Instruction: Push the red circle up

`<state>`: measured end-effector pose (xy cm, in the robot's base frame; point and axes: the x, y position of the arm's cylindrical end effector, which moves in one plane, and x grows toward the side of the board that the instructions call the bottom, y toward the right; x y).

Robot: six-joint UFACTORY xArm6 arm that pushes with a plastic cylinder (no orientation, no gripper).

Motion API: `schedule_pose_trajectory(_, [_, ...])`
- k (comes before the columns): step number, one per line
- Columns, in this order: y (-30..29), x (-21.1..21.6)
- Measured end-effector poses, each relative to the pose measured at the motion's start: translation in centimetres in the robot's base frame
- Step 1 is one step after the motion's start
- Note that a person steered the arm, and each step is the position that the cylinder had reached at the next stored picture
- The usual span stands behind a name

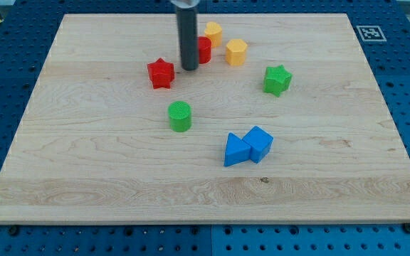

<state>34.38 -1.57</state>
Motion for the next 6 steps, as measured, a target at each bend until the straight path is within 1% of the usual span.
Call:
schedule_pose_trajectory(1, [3.0,0.2])
schedule_pose_trajectory(2, [4.8,0.1])
schedule_pose_trajectory(3, [4.7,-0.9])
schedule_pose_trajectory(4, [3.3,-1.8])
schedule_pose_trajectory(5, [0.6,-4.0])
schedule_pose_trajectory(6, [-1.8,-4.5])
